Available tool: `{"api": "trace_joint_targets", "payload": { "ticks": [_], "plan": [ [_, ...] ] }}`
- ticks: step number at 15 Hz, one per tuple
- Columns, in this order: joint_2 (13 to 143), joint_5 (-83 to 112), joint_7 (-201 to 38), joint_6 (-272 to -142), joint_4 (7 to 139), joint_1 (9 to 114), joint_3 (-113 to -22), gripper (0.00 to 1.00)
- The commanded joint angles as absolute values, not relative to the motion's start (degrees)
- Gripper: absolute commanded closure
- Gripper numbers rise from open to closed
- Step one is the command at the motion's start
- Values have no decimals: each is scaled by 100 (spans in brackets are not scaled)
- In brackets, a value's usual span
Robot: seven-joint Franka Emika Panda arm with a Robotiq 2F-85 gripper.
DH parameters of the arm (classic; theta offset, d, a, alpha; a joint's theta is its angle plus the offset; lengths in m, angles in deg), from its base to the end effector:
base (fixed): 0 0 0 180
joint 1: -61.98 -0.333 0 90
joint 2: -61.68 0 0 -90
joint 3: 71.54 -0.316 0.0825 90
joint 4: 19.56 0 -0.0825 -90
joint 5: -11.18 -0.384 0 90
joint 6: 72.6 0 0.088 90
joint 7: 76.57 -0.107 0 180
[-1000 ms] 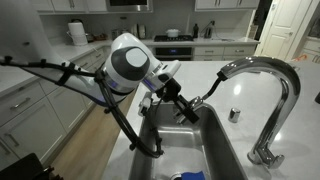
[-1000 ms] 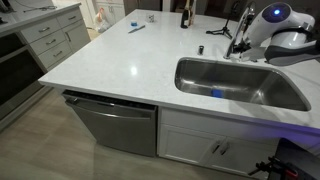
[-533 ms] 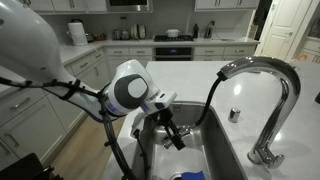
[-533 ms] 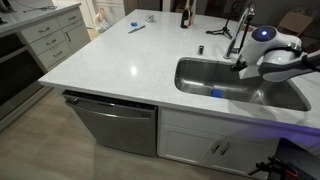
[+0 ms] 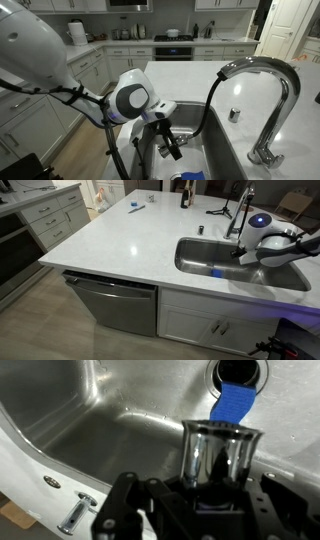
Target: Detach the faucet head from the faucet
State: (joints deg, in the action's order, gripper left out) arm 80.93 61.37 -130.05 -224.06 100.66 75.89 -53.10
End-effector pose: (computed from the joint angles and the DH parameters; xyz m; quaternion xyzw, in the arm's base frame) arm 0.5168 -0.2979 0.2811 0.8916 -0.3377 0.1375 0.2685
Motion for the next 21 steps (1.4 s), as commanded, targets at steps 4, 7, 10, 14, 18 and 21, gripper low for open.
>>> {"api": "trace_joint_targets", "payload": {
  "ticks": [4, 7, 10, 14, 18, 21],
  "plan": [
    [8116, 9165, -15356, -22144, 9975, 6999, -4637, 100],
    [8065, 10022, -16219, -21942, 10071, 7231, -4963, 100],
    [8070, 10319, -16609, -21710, 10144, 7412, -5249, 67],
    [8030, 10332, -16638, -21522, 10210, 7579, -5512, 36],
    [7931, 9825, -16104, -21349, 10381, 7647, -5701, 5],
    [7727, 8992, -15337, -21217, 10547, 7638, -5848, 0]
  ]
}}
